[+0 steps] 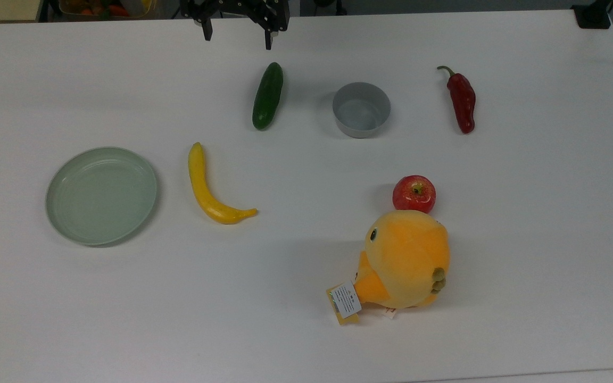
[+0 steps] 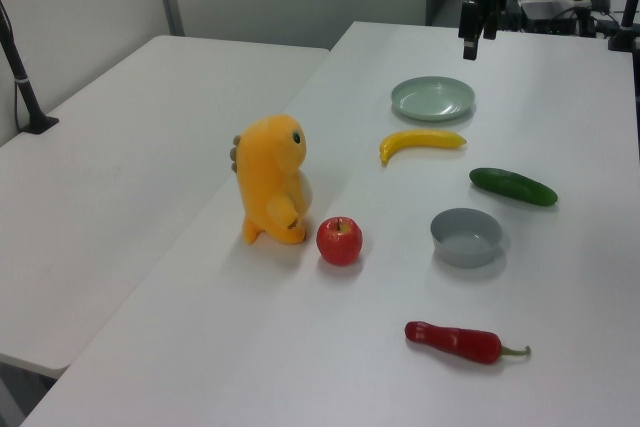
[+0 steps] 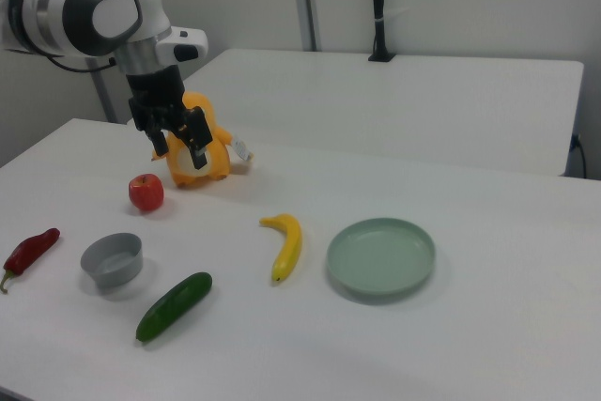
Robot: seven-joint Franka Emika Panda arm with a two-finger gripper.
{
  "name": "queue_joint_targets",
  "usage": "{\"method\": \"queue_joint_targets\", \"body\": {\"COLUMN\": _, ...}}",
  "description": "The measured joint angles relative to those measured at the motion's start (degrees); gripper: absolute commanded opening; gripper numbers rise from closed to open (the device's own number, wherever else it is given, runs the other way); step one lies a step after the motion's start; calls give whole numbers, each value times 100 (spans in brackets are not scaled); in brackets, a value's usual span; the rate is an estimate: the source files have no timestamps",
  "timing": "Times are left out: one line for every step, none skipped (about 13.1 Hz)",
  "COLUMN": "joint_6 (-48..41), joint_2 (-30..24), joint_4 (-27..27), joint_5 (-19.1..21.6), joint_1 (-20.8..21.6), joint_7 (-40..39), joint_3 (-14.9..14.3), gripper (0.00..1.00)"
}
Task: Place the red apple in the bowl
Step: 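Move the open gripper down over the red apple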
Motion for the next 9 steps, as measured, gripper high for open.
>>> {"method": "queue_joint_targets", "body": {"joint_6": 0, "joint_2": -3, "joint_4": -17, "joint_5": -1, "joint_1": 0, "joint_7": -2, "joint_3": 0, "gripper": 100}}
{"method": "queue_joint_targets", "body": {"joint_6": 6, "joint_2": -8, "joint_4": -25, "joint_5": 5, "joint_1": -15, "joint_7": -1, "joint_3": 0, "gripper": 100}}
{"method": "queue_joint_targets", "body": {"joint_6": 11, "joint_2": -30, "joint_4": -32, "joint_5": 6, "joint_1": -36, "joint_7": -1, "joint_3": 0, "gripper": 100}}
{"method": "queue_joint_targets", "body": {"joint_6": 11, "joint_2": -78, "joint_4": -41, "joint_5": 7, "joint_1": -50, "joint_7": -1, "joint_3": 0, "gripper": 100}}
{"method": "queue_joint_targets", "body": {"joint_6": 11, "joint_2": -129, "joint_4": -52, "joint_5": 8, "joint_1": -50, "joint_7": -1, "joint_3": 5, "gripper": 100}}
{"method": "queue_joint_targets", "body": {"joint_6": 92, "joint_2": -154, "joint_4": -61, "joint_5": 15, "joint_1": -13, "joint_7": -14, "joint_3": 26, "gripper": 100}}
{"method": "queue_joint_targets", "body": {"joint_6": 333, "joint_2": -153, "joint_4": -80, "joint_5": 17, "joint_1": 56, "joint_7": -13, "joint_3": 63, "gripper": 100}}
{"method": "queue_joint_targets", "body": {"joint_6": 648, "joint_2": -119, "joint_4": -122, "joint_5": 18, "joint_1": 102, "joint_7": -12, "joint_3": 165, "gripper": 100}}
{"method": "queue_joint_targets", "body": {"joint_6": 999, "joint_2": 4, "joint_4": -134, "joint_5": 18, "joint_1": 122, "joint_7": -7, "joint_3": 347, "gripper": 100}}
